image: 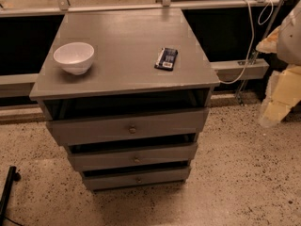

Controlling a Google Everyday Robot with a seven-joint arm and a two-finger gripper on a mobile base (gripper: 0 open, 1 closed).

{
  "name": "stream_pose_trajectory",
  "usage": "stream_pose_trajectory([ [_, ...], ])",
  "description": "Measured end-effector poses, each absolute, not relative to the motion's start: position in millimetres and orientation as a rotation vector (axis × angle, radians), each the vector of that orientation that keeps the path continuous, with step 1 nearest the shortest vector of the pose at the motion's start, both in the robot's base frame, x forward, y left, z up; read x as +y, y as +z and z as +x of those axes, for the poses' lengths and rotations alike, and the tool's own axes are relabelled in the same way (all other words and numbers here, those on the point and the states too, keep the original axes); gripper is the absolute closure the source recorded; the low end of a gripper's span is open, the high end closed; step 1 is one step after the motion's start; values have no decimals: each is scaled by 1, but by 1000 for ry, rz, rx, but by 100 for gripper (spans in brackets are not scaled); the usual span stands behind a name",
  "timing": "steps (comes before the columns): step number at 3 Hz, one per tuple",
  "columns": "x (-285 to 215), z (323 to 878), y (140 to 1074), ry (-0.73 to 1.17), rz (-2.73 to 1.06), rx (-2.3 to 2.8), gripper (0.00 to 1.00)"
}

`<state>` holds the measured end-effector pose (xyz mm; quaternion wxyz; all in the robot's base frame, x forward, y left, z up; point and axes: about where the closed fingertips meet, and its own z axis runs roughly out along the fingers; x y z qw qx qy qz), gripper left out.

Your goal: Open top drawer

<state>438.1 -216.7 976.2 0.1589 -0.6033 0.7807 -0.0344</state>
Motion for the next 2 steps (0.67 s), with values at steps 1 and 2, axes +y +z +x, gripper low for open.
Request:
stream_pose_trajectory([
  [1,-217,438,976,-98,-1725,2232,0],
  [2,-206,439,956,-73,-1741,2174,0],
])
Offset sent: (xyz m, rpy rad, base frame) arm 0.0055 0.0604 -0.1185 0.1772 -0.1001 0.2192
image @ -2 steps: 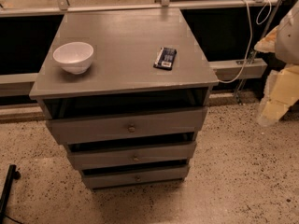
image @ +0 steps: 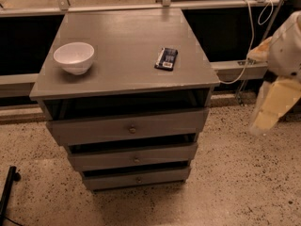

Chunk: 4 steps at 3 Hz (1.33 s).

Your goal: Open top drawer

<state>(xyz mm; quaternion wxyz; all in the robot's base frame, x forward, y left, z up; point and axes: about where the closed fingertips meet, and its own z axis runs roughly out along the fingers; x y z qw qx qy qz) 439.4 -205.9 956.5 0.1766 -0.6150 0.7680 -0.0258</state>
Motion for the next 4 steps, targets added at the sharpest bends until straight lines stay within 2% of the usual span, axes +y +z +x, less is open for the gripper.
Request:
stream_pose_trajectory([
  [1,-163,427,885,37,-1868,1970,0],
  [2,-168,430,881,7,-1874,1970,0],
  [3,-160,430,879,58,-1879,1927,0],
  [4,-132,444,838,25,-2013,1780,0],
])
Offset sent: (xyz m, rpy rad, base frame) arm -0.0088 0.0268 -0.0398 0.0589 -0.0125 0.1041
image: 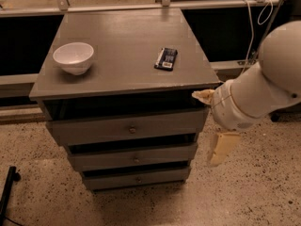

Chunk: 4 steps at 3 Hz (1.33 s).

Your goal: Open top drawer

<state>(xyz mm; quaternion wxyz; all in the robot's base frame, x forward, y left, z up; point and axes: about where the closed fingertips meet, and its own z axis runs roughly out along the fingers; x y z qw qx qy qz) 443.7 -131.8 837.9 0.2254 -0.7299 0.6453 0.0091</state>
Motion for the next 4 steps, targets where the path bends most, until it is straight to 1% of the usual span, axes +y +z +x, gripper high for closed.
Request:
stream_pose_trajectory([
  [1,-107,427,778,-61,-2141,1562,0],
  [2,-107,435,782,-95,-2145,1531,0],
  [3,-92,441,762,-48,-2221,1498,0],
  [4,-73,463,728,-2,-2250,1429,0],
])
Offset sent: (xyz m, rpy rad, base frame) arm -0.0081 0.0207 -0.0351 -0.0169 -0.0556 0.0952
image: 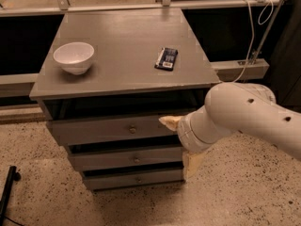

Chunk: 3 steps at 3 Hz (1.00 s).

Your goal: Open top drawer

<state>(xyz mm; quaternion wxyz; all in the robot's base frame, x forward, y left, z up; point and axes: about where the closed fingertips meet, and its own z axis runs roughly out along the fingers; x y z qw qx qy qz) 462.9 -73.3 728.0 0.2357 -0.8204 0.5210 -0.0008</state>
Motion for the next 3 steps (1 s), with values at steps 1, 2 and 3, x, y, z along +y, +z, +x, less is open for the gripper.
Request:
stream_pose_trajectory([
  [1,-61,492,698,0,-2228,1400,0],
  [2,-55,535,682,-55,-2225,1409,0],
  [3,-58,567,671,-85,-2235,1486,0],
])
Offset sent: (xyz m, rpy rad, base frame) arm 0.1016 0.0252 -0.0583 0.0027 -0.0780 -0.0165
